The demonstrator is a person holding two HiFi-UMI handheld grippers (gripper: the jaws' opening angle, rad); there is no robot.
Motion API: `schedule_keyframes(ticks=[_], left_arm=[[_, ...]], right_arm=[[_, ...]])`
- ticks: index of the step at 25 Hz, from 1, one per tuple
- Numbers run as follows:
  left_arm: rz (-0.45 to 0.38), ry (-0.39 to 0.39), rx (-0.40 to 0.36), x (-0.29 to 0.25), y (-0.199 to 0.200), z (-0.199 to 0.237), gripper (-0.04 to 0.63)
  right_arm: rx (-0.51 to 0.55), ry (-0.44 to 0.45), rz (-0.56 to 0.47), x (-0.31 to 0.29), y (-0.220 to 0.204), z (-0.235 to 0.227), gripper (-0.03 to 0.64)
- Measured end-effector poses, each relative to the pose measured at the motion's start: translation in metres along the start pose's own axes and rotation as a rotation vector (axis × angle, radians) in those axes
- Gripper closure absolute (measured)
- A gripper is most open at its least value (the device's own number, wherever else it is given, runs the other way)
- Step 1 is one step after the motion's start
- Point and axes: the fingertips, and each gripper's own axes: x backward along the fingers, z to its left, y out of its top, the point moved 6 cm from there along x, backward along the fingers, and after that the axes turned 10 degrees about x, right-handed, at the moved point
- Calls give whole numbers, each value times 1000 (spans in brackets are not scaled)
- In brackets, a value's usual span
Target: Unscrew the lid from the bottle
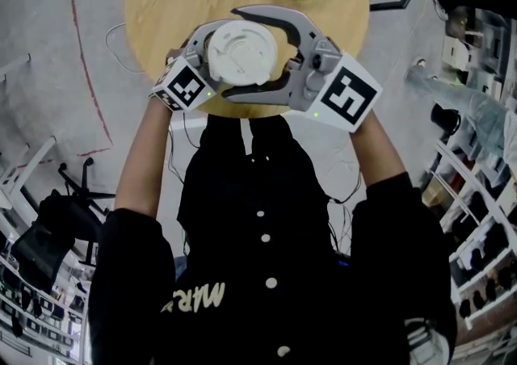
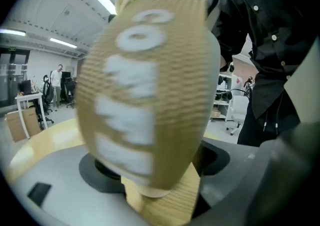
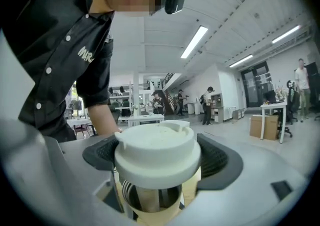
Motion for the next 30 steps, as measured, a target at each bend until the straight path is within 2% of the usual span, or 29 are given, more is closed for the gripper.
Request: schedule_keyframes(ticks=[3, 6, 8, 11, 16, 18, 22, 24, 28, 30], left_arm=[[35, 34, 18, 13, 3, -2, 218], [66, 83, 33, 32, 10, -6, 216], [79, 115, 37, 48, 16, -8, 216], [117, 167, 16, 72, 27, -10, 216], [148, 229, 5, 117, 52, -39, 220], [109, 275, 7, 137, 68, -46, 233], [-47, 397, 40, 165, 116, -51, 340], [-112, 486, 40, 175, 142, -59, 375], [-198, 692, 65, 201, 194, -64, 570], [-220, 785, 99, 212, 212, -64, 589]], right_arm=[[-66, -60, 0, 10, 29, -4, 147], [-133, -120, -46, 25, 62, -7, 147], [-132, -162, -64, 35, 82, -10, 147], [-107, -225, -27, 52, 102, -14, 147], [-152, -338, -60, 87, 135, -10, 147], [-126, -389, -60, 97, 146, -8, 147], [-84, -481, -67, 117, 158, -11, 146], [-75, -533, -67, 128, 164, -8, 146], [-61, -644, -90, 150, 174, -6, 146], [-55, -677, -112, 161, 176, -6, 146]])
